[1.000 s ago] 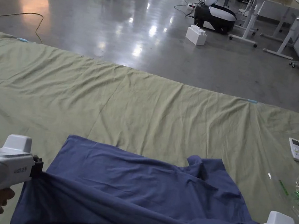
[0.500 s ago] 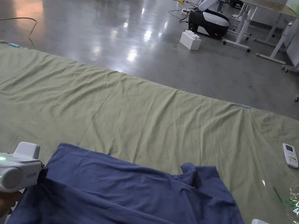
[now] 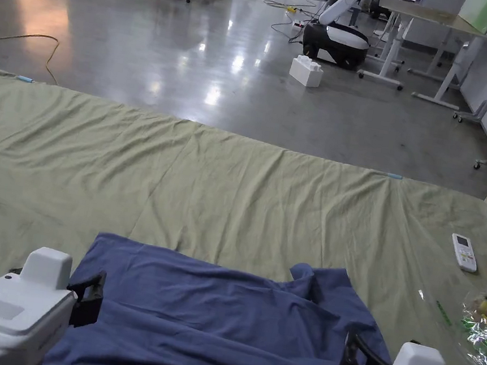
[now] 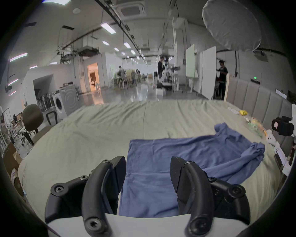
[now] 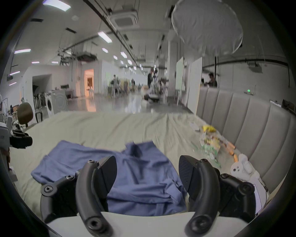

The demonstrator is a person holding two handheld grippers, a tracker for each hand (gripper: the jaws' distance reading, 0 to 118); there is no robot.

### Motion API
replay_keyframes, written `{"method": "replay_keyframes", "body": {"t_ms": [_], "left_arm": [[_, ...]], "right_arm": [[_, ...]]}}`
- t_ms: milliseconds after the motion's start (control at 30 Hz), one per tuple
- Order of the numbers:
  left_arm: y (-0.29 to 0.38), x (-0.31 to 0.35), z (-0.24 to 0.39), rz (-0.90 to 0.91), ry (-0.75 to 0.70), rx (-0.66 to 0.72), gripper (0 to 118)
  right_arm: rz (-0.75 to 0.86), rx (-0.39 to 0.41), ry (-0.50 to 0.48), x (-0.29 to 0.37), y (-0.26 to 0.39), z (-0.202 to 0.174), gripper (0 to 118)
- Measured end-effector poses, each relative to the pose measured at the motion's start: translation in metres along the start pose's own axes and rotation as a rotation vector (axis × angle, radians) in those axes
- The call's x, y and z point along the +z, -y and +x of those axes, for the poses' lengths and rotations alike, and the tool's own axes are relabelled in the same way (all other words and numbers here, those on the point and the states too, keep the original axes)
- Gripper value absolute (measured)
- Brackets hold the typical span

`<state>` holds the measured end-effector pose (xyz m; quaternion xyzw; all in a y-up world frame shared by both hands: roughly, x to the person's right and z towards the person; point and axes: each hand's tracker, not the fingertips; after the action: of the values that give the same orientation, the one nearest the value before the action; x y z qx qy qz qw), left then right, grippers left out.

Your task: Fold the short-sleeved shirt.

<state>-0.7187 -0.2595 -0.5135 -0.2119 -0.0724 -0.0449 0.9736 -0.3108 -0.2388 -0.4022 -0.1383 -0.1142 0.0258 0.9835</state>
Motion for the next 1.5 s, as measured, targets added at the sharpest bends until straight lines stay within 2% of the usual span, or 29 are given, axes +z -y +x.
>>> {"method": "replay_keyframes", "body": {"t_ms": [67,100,133,167,267,367,533,600,800,933,1000,1100,1133,1333,1433,1500], "left_arm": [[-0.002,0.023,0.007,0.060,-0.015,0.016,52],[-0.002,0.030,0.010,0.091,-0.017,0.023,44],[-0.002,0.040,0.013,0.127,-0.009,0.017,30],[-0.003,0.050,0.016,0.154,-0.015,0.009,20],[-0.003,0.073,0.027,0.198,-0.047,-0.025,8],[-0.002,0.088,0.029,0.212,-0.028,-0.006,6],[0.004,0.097,0.023,0.159,-0.025,0.024,1],[0.010,0.092,0.014,0.125,-0.029,0.050,1],[0.034,0.044,-0.023,-0.141,0.012,0.140,1],[0.049,0.001,-0.040,-0.306,0.001,0.141,4],[0.054,-0.018,-0.047,-0.381,-0.006,0.142,17],[0.058,-0.037,-0.051,-0.448,-0.030,0.155,56],[0.060,-0.043,-0.051,-0.463,-0.038,0.156,63],[0.084,-0.077,-0.045,-0.655,-0.109,0.106,63],[0.093,-0.072,-0.038,-0.598,-0.118,0.097,62],[0.093,-0.070,-0.034,-0.588,-0.108,0.087,51]], "right_arm": [[0.076,-0.001,0.010,0.019,-0.009,-0.013,66],[0.112,0.012,0.006,0.026,-0.013,-0.017,51],[0.142,0.001,0.003,0.034,-0.015,-0.022,30],[0.151,-0.007,0.002,0.040,-0.015,-0.026,19],[0.188,0.002,0.024,0.055,-0.016,-0.033,10],[0.170,-0.038,0.008,0.060,-0.013,-0.033,3],[0.165,-0.012,0.016,0.066,-0.013,-0.034,2],[0.143,-0.032,0.018,0.067,-0.010,-0.030,2],[0.099,-0.028,0.032,0.065,0.001,-0.021,2],[0.063,-0.019,0.040,0.063,0.010,-0.015,2],[0.045,-0.016,0.049,0.062,0.014,-0.013,2],[0.019,-0.017,0.057,0.060,0.021,-0.008,2],[0.008,-0.013,0.062,0.060,0.022,-0.007,2],[-0.068,-0.012,0.081,0.056,0.041,0.007,2],[-0.134,-0.057,0.091,0.054,0.056,0.019,2],[-0.183,-0.059,0.101,0.050,0.064,0.029,2]]}}
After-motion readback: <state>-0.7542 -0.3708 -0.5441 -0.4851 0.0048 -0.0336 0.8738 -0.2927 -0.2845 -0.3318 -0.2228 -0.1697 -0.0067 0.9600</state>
